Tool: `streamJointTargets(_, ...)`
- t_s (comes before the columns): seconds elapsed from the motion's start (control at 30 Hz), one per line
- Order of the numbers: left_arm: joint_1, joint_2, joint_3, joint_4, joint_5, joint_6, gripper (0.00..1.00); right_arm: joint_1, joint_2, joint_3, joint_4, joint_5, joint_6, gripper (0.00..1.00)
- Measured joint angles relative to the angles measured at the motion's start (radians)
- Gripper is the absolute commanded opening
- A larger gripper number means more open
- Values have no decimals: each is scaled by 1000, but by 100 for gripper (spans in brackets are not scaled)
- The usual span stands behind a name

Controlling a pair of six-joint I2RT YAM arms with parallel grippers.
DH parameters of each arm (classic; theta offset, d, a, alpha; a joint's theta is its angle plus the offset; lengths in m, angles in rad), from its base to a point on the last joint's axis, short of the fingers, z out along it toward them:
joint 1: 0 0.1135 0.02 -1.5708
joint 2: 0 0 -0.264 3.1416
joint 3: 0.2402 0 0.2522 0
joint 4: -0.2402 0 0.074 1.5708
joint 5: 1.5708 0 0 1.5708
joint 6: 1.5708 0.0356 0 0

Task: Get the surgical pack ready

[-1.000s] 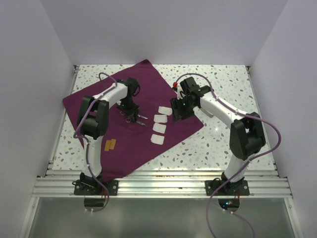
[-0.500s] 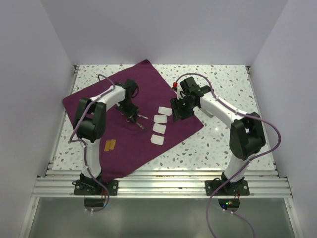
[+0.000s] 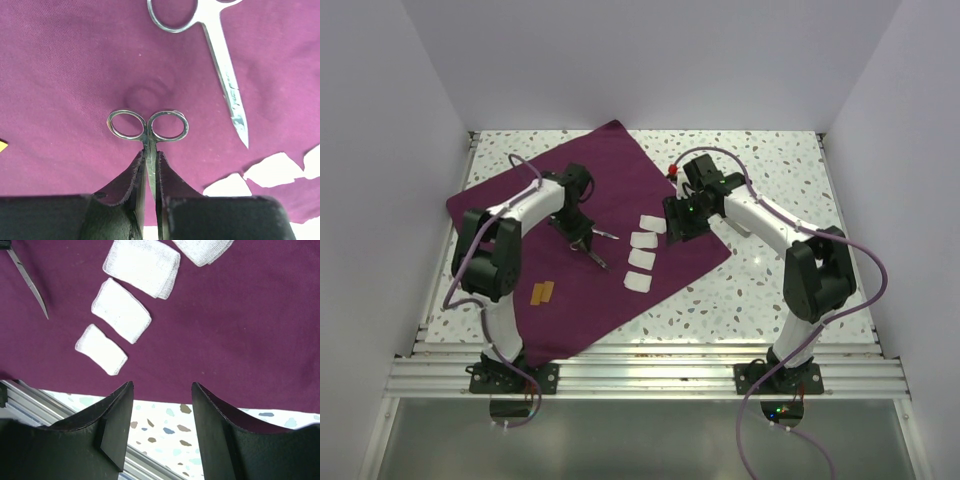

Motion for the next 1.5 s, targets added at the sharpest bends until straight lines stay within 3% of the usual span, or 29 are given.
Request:
streamJointTargets(0.27,-8,-48,-7,14,19,32,0,4,5,0,81,-210,20,66)
streamJointTargets(0.57,-47,-150,-61,16,59,61,0,113,151,0,310,-489,140,67)
streamJointTargets(1.1,-54,-294,-164,16,113,63,0,211,301,31,503,-553,303,59)
streamJointTargets(1.27,-55,-302,-164,16,123,64,0,237,334,48,528,-569,332,46)
streamJointTargets(1.3,-55,-303,-164,16,124,64,0,240,338,51,531,-573,336,35)
streamJointTargets(1.37,-55,-304,-164,17,128,70,0,247,346,55,538,-578,346,21)
streamJointTargets(1.4,-55,-304,-164,18,129,72,0,249,348,56,541,-582,354,1)
streamJointTargets(1.47,-55,-304,-163,26,134,85,0,252,349,60,548,-599,362,0)
streamJointTargets(1.5,-55,-304,-163,30,135,89,7,252,349,62,547,-597,364,0)
